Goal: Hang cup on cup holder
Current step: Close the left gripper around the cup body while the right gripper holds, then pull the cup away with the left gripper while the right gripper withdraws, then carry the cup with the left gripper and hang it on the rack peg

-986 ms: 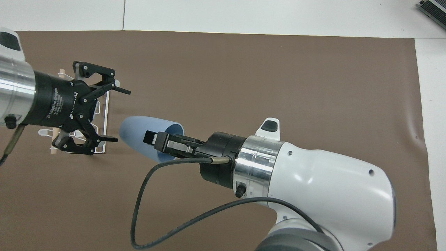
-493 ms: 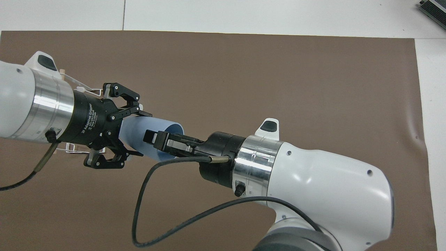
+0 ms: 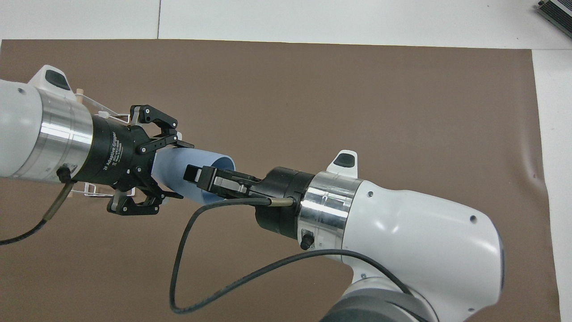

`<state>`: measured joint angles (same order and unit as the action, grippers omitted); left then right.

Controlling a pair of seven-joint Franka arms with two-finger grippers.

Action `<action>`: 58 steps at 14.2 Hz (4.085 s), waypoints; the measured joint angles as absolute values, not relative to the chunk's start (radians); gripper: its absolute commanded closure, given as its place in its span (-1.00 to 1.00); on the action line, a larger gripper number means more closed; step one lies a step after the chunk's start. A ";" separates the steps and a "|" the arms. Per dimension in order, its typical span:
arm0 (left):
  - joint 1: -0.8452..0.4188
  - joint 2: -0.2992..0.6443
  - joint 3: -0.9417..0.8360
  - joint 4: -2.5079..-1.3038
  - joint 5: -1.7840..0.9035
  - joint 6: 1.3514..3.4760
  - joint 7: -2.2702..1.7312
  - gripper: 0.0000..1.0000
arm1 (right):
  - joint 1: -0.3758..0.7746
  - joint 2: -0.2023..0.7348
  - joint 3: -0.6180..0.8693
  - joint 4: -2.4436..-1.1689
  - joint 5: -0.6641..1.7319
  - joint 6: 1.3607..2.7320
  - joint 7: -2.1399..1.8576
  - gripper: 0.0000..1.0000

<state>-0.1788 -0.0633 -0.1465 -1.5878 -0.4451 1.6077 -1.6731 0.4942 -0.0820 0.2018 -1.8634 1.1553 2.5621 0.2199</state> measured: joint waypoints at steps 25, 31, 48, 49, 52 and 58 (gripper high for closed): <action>-0.194 -0.115 -0.150 -1.909 0.668 1.991 -1.754 1.00 | 0.272 -0.081 0.190 -1.870 0.226 2.097 -0.093 -0.98; -0.205 0.024 -0.147 -1.915 0.993 1.938 -1.960 1.00 | 0.073 -0.081 0.181 -1.870 0.102 1.999 -0.083 -0.92; -0.285 0.295 -0.152 -1.866 1.346 1.714 -2.316 -0.33 | -0.069 -0.075 0.181 -1.697 0.065 1.603 -0.010 -0.98; -0.290 0.295 -0.153 -1.866 1.346 1.713 -2.316 -0.35 | -0.080 -0.071 0.181 -1.677 0.065 1.588 -0.010 -1.00; -0.296 0.295 -0.153 -1.866 1.347 1.710 -2.316 -0.73 | -0.125 -0.057 0.181 -1.670 0.065 1.582 -0.010 -1.00; -0.298 0.295 -0.154 -1.864 1.347 1.710 -2.309 -1.00 | -0.141 -0.050 0.181 -1.686 0.065 1.574 -0.015 -1.00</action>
<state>-0.2982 0.2949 -0.1540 -1.8637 1.3473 1.7099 -2.3095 -0.1409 -0.0501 0.1809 -1.6864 0.0652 1.5744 -0.0155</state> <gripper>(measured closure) 0.000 0.000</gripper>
